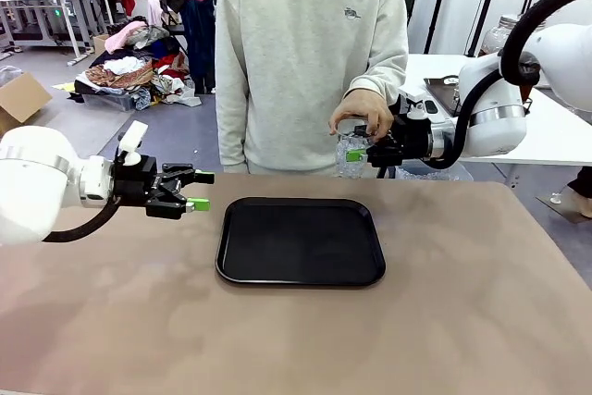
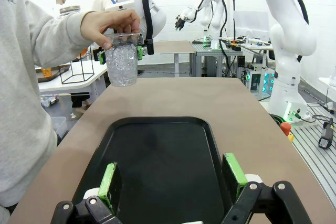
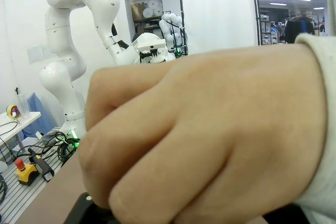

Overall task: Pour the drink into the iced cup.
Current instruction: Open the gripper to release the iced cup you were holding.

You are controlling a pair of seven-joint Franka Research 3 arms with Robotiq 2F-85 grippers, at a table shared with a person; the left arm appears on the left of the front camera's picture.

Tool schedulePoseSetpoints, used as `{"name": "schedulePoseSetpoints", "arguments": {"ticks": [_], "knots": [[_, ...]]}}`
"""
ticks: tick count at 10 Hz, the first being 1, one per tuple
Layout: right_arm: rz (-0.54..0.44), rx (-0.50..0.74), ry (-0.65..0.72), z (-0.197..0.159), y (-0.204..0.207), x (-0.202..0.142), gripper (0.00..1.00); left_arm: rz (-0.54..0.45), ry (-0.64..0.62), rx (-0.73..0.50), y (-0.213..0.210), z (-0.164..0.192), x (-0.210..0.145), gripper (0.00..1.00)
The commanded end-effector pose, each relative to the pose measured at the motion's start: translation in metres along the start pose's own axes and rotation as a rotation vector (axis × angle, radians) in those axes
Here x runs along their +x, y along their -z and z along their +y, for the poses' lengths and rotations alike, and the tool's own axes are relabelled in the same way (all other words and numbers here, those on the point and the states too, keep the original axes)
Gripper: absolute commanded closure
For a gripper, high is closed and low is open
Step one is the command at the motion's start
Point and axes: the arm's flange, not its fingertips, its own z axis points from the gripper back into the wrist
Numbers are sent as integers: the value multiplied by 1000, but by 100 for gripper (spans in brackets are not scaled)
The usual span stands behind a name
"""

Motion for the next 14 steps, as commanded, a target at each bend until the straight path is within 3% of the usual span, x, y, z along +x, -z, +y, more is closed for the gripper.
{"name": "schedulePoseSetpoints", "arguments": {"ticks": [1, 7, 11, 14], "knots": [[8, 10, 43, 6, -7, 0, 0, -2, 6, 0, 0, 0, 1, 0], [-7, -84, 45, 28, -45, -8, 0, -2, 6, 0, 0, 0, 1, 0], [63, -148, 16, 54, -70, -28, 0, -2, 6, 0, 0, 0, 1, 0], [54, -160, -8, 77, -87, -42, 0, -2, 6, 0, 0, 0, 1, 0]]}}
